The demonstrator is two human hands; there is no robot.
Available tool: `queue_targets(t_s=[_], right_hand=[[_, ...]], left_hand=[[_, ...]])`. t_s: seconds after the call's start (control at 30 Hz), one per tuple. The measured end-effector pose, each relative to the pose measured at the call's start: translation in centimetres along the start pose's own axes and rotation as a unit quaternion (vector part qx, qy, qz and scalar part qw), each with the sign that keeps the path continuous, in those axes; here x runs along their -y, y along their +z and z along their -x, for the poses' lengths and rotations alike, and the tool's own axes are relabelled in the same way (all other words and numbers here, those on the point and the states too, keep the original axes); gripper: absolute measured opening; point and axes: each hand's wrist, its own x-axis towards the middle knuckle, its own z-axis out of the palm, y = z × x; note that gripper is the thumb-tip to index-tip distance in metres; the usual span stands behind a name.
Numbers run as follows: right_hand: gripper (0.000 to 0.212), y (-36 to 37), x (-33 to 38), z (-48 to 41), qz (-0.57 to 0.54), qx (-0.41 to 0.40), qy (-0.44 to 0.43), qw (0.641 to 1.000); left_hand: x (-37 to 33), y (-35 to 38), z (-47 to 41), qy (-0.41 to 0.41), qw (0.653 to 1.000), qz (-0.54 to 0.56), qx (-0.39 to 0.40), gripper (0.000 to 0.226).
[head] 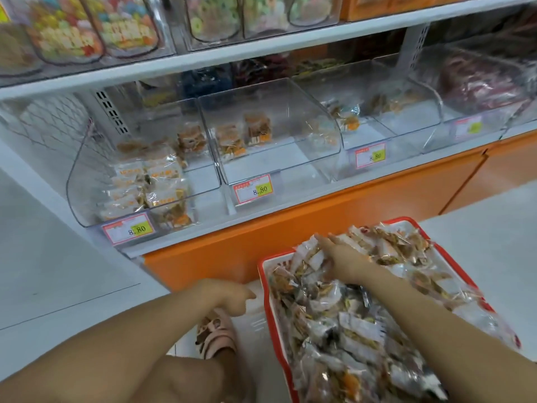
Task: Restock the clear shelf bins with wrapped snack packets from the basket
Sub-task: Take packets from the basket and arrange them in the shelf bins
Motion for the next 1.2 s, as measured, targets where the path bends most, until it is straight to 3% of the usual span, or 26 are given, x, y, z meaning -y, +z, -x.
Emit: queue_targets(t_s=[0.07, 0.23, 0.3, 0.37, 0.43, 0.5, 0.53, 0.63, 0.7, 0.77, 0.8, 0.87, 0.93, 1.03, 1.13, 1.2], right_hand=[[0.104, 0.7, 0.4, -0.6, -0.006, -0.023, -0.001, 1.0], [0.087, 1.0, 1.4, -0.9, 0.028, -0.05, -0.05, 0.997], [0.082, 0.0, 1.3, -0.4, -0.078, -0.019, -0.045, 0.996], [0.065, -1.4, 1.3, 0.7, -0.226, 0.026, -0.051, 0.972], [0.053, -2.9, 1.4, 2.2, -0.4, 0.103, -0.082, 0.907], [0.053, -3.8, 1.5, 3.6, -0.581, 0.203, -0.14, 0.776], [0.058, -4.3, 1.5, 4.1, -0.623, 0.235, -0.156, 0.73], [0.068, -5.5, 2.3, 5.4, -0.658, 0.25, -0.168, 0.69], [0.048, -6.5, 3.0, 6.1, -0.682, 0.223, -0.15, 0.68], [0.019, -7.6, 4.0, 6.6, -0.673, 0.156, -0.124, 0.713], [0.015, -8.3, 4.6, 6.8, -0.646, 0.121, -0.125, 0.744], [0.021, -9.6, 6.3, 6.9, -0.559, 0.067, -0.152, 0.813], [0.032, -10.9, 8.0, 6.7, -0.48, 0.017, -0.174, 0.86], [0.048, -13.0, 10.2, 5.5, -0.428, -0.017, -0.188, 0.884], [0.035, -14.9, 12.7, 4.2, -0.422, -0.008, -0.214, 0.881], [0.025, -15.8, 14.9, 2.6, -0.402, -0.049, -0.221, 0.887]], left_hand=[[0.5, -0.4, 0.1, -0.002, 0.999, 0.02, -0.025, 0.058], [0.0, -3.0, 1.7, 0.041, 0.972, 0.126, -0.195, 0.038], [0.0, -3.9, 1.9, 0.059, 0.956, 0.168, -0.233, 0.035], [-0.3, -4.8, 2.1, 0.071, 0.941, 0.217, -0.248, 0.047], [-0.9, -5.7, 2.7, 0.082, 0.92, 0.299, -0.241, 0.065], [-1.9, -6.6, 3.7, 0.105, 0.884, 0.398, -0.221, 0.067], [-2.4, -7.1, 4.2, 0.124, 0.861, 0.446, -0.209, 0.059], [-3.6, -7.8, 6.0, 0.171, 0.798, 0.548, -0.182, 0.032], [-3.8, -8.0, 7.1, 0.173, 0.777, 0.568, -0.21, 0.029], [-3.6, -8.3, 8.1, 0.165, 0.766, 0.564, -0.262, 0.03], [-3.5, -8.5, 8.5, 0.161, 0.762, 0.555, -0.291, 0.032], [-3.4, -8.7, 9.5, 0.154, 0.757, 0.537, -0.341, 0.031], [-3.1, -8.9, 10.5, 0.151, 0.741, 0.531, -0.382, 0.026], [-1.8, -9.4, 11.8, 0.162, 0.686, 0.565, -0.429, 0.025], [0.3, -9.8, 12.4, 0.186, 0.615, 0.618, -0.454, 0.025], [2.2, -10.2, 12.1, 0.157, 0.571, 0.628, -0.504, 0.016]])
